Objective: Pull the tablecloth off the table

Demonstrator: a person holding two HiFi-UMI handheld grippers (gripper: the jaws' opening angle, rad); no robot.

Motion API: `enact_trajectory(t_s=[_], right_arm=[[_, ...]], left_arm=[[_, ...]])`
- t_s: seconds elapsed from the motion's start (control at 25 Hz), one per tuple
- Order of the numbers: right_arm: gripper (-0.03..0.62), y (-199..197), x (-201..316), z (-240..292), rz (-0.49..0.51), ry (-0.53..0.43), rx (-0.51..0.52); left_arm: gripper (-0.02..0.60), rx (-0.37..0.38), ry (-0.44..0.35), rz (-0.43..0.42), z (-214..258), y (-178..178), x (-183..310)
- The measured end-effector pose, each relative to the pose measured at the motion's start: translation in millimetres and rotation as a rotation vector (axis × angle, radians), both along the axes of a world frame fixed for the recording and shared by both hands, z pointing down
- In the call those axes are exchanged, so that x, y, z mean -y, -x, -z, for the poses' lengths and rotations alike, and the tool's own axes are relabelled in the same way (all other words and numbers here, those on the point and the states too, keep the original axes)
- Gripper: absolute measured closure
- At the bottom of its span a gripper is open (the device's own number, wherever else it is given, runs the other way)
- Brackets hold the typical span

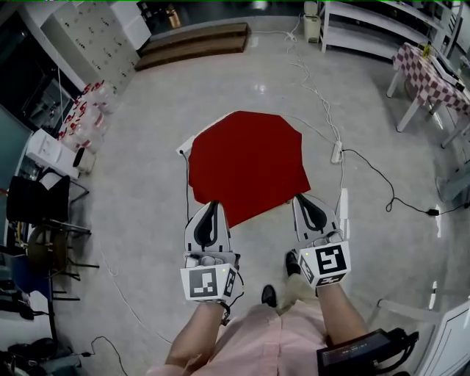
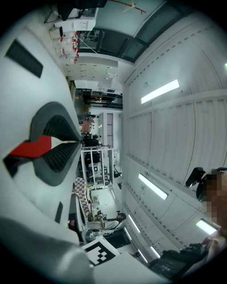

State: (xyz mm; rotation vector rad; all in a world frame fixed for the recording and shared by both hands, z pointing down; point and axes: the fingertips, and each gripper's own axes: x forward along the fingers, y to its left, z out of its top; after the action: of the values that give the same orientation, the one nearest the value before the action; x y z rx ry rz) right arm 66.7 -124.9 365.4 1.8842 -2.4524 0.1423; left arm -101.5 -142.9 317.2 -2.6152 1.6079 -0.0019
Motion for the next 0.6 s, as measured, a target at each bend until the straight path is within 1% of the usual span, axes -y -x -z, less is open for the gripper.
enact_trajectory(t_s=[0.16,0.24,0.6], right_arm=[[0.576,-28.0,40.1,-8.7,0.029,0.016,0.016],[0.576,-36.6,51.6,-9.4,0.035,0.017,0.02],[0.576,-30.4,70.3,11.1,0.043,-0.004,0.033]], left_arm=[[0.546,0.018,0.02,0.031,-8.5,-25.3,35.7],[0.546,0.024,0.024,0.038,-10.2,-32.4,44.5],[0.546,0.037,0.002,0.069,11.3,-16.5,54.3]])
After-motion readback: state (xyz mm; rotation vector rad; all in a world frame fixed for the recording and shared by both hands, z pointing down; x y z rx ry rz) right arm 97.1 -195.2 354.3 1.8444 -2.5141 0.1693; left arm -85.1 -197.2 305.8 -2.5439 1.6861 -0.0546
